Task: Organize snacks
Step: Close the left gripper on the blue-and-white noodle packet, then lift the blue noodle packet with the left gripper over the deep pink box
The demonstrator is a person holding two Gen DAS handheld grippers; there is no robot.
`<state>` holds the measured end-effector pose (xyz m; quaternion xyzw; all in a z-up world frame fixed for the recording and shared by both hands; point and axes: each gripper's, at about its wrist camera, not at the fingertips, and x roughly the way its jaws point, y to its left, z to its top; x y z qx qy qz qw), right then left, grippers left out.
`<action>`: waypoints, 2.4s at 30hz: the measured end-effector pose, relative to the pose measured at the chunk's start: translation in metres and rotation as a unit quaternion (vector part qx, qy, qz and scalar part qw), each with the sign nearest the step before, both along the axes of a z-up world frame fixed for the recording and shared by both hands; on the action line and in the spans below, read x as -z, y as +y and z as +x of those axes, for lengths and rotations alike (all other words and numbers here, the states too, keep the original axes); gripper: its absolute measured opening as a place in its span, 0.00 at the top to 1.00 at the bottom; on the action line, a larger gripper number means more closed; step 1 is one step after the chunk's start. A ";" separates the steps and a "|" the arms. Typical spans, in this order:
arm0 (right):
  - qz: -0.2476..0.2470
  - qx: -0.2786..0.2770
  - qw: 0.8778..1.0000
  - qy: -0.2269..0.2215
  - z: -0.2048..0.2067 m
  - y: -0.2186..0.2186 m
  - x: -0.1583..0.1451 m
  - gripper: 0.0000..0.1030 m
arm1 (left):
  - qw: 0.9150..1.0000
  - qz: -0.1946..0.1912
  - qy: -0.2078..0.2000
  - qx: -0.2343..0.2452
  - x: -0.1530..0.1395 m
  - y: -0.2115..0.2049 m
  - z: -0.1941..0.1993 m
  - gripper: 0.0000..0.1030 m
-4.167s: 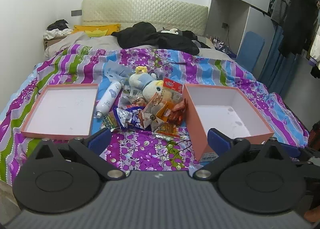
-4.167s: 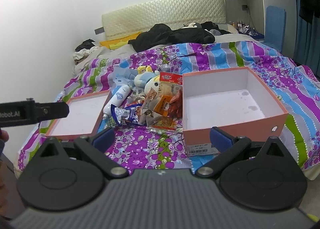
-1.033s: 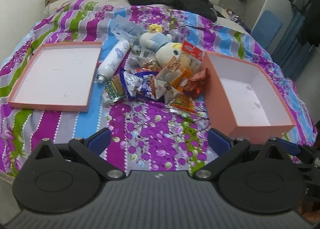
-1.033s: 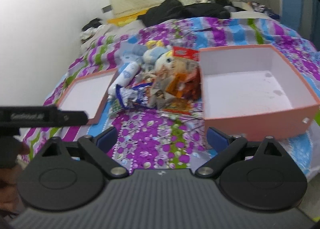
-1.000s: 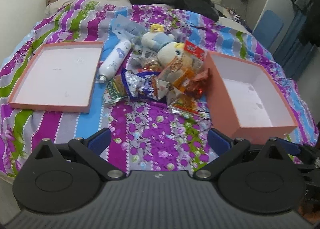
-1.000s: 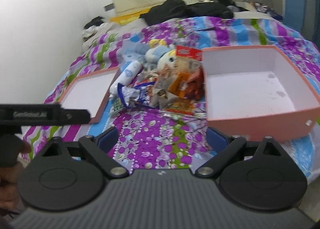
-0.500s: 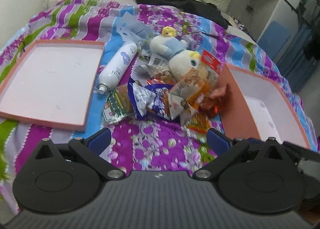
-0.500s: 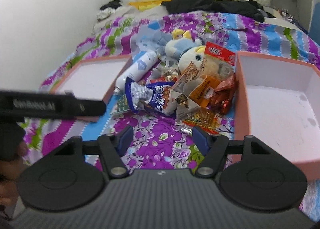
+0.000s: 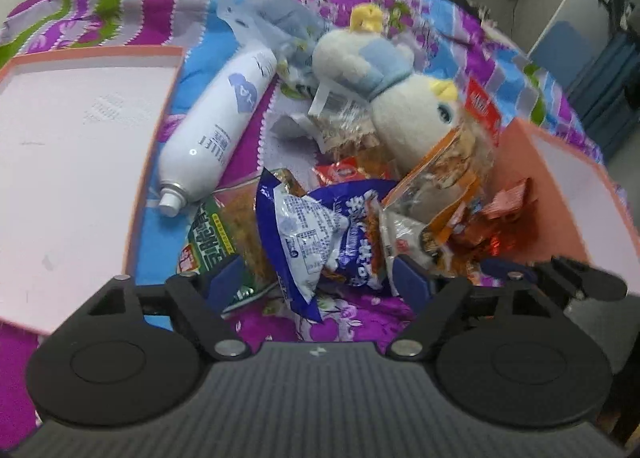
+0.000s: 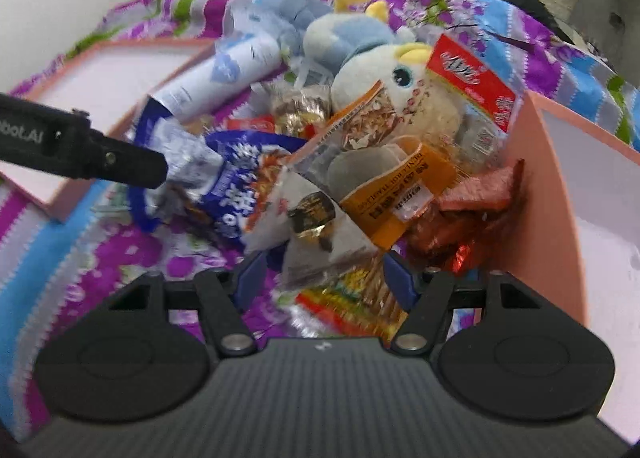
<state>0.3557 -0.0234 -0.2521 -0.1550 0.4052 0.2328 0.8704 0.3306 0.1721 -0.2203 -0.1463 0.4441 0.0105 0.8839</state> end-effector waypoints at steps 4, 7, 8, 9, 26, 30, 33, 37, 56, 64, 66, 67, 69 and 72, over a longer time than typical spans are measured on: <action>-0.022 -0.013 1.000 0.010 0.009 0.008 0.012 0.42 | 1.000 0.014 0.023 0.007 0.015 -0.004 0.015 0.29; -0.032 -0.027 0.999 0.022 0.011 0.013 0.019 0.47 | 0.999 0.023 0.035 -0.001 0.022 -0.004 0.020 0.37; -0.035 -0.029 0.999 0.018 0.010 0.014 0.019 0.46 | 0.999 0.023 0.034 -0.002 0.023 -0.003 0.020 0.39; -0.041 -0.035 0.998 0.015 0.009 0.016 0.020 0.47 | 0.999 0.023 0.031 -0.005 0.024 -0.003 0.020 0.43; -0.021 -0.029 0.999 -0.006 -0.027 -0.010 -0.003 0.87 | 0.998 0.017 -0.005 -0.052 0.005 -0.021 -0.036 0.71; -0.006 -0.031 0.999 -0.025 -0.053 -0.019 -0.006 0.88 | 0.997 0.028 -0.024 -0.061 -0.003 -0.027 -0.068 0.71; -0.001 -0.023 0.999 -0.030 -0.074 -0.024 -0.008 0.89 | 0.997 0.019 -0.026 -0.075 -0.005 -0.030 -0.096 0.71; 0.014 -0.015 0.999 -0.032 -0.105 -0.030 -0.011 0.89 | 0.996 0.025 -0.034 -0.082 -0.006 -0.034 -0.136 0.71; 0.053 0.044 0.996 -0.059 -0.180 -0.075 -0.025 0.94 | 0.992 0.003 -0.049 -0.113 -0.015 -0.059 -0.216 0.73; 0.063 0.051 0.990 -0.113 -0.185 -0.083 -0.068 0.95 | 0.993 0.003 -0.075 -0.086 -0.058 -0.065 -0.207 0.73; 0.066 0.057 0.988 -0.127 -0.184 -0.087 -0.081 0.95 | 0.993 0.007 -0.083 -0.078 -0.073 -0.067 -0.203 0.73; 0.068 0.059 0.987 -0.134 -0.183 -0.089 -0.087 0.95 | 0.993 0.009 -0.089 -0.072 -0.082 -0.068 -0.201 0.73; 0.073 0.067 0.984 -0.150 -0.181 -0.096 -0.101 0.95 | 0.993 0.014 -0.102 -0.060 -0.099 -0.071 -0.195 0.73; 0.081 0.086 0.978 -0.172 -0.177 -0.109 -0.119 0.95 | 0.991 0.020 -0.125 -0.037 -0.126 -0.079 -0.182 0.73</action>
